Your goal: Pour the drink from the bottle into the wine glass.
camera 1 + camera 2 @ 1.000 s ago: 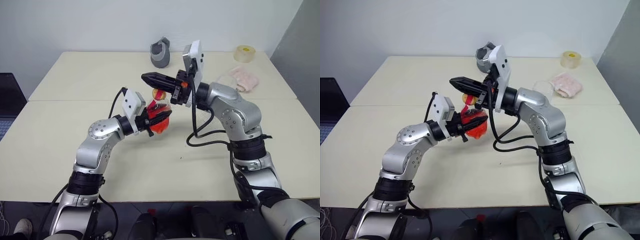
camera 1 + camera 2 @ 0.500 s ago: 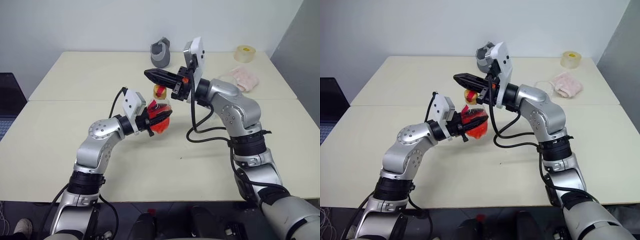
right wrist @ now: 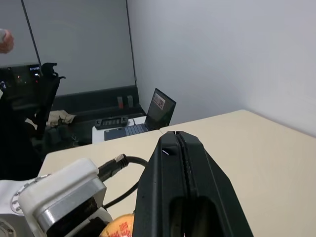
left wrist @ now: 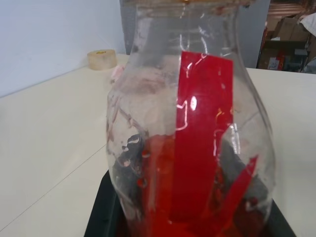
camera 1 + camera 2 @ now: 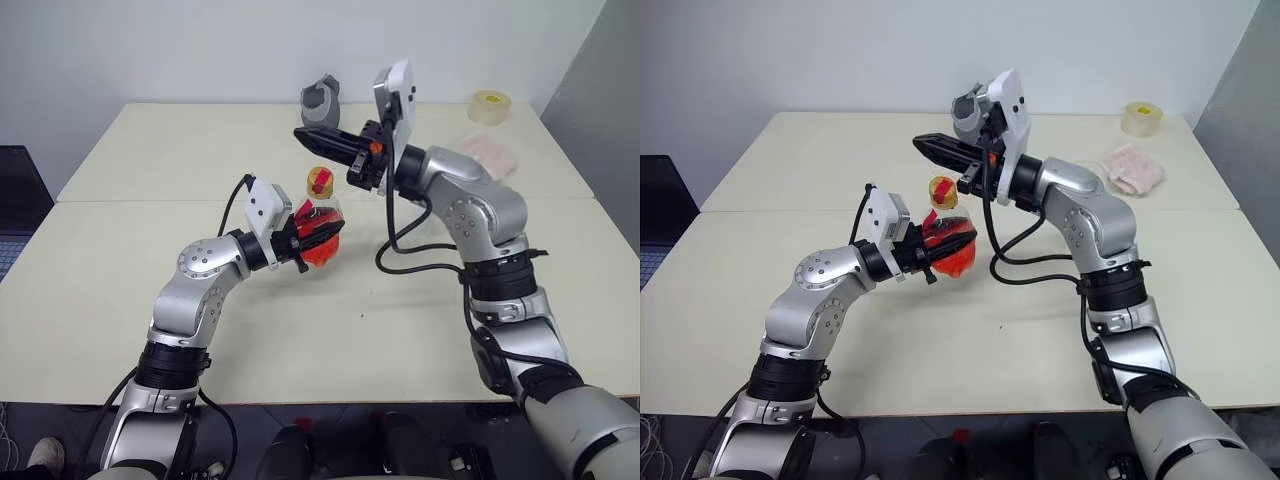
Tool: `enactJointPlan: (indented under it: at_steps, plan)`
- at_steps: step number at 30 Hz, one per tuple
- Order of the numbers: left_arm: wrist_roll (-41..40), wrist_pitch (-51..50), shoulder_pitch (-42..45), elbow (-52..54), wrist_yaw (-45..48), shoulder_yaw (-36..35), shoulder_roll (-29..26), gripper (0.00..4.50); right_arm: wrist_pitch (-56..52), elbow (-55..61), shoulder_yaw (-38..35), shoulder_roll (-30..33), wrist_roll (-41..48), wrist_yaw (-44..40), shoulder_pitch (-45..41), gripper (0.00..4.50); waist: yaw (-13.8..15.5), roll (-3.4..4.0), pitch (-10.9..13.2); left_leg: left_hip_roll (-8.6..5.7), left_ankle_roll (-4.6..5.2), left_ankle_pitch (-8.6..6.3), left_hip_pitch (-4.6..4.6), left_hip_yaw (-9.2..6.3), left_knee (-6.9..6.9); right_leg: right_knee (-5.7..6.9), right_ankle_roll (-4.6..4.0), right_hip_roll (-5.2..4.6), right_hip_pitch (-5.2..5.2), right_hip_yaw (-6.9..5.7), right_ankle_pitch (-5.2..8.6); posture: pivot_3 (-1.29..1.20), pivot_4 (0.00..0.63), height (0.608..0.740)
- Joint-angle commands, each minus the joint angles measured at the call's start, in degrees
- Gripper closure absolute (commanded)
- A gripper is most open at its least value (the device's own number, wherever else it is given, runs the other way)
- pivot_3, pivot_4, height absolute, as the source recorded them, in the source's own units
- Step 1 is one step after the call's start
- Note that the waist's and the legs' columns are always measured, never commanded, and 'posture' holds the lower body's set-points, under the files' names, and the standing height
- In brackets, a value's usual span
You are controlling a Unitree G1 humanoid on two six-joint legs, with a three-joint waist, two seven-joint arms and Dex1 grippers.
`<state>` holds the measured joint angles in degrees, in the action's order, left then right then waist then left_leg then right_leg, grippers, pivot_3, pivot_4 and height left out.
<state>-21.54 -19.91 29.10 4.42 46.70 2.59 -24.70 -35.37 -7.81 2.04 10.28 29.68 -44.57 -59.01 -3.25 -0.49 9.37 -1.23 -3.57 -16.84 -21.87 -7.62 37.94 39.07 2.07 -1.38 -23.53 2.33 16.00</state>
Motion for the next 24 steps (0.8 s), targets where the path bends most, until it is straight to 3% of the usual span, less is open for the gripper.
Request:
enactJointPlan:
  at_steps: [1,11,24]
  plan:
    - [-0.5,0.8,0.6,2.7,-0.4,-0.7,0.2,3.16,-1.9,3.1,-2.1,1.5,2.8,-1.0,-1.2,4.47,0.0,0.0,0.0,0.0,0.0,0.0,0.0,0.0,0.0,0.0,0.0,0.0,0.0,0.0,0.0,0.0,0.15,0.74]
    - [-0.2,1.5,1.2,1.6,0.0,-0.6,0.5,3.16,-10.0,14.1,-2.9,4.7,9.5,-0.3,4.8,1.08,0.0,0.0,0.0,0.01,0.17,-0.09,-0.01,0.0,0.0,0.01,0.0,-0.01,0.0,0.0,0.0,0.0,0.15,0.74]
    - [-0.5,0.7,0.9,2.8,0.2,-0.5,0.6,3.16,-2.3,15.7,3.0,2.9,3.0,1.2,9.6,1.08,0.0,0.0,0.0,0.0,0.15,-0.08,-0.01,0.01,0.01,0.0,0.0,0.0,0.0,0.0,0.0,0.0,0.15,0.74]
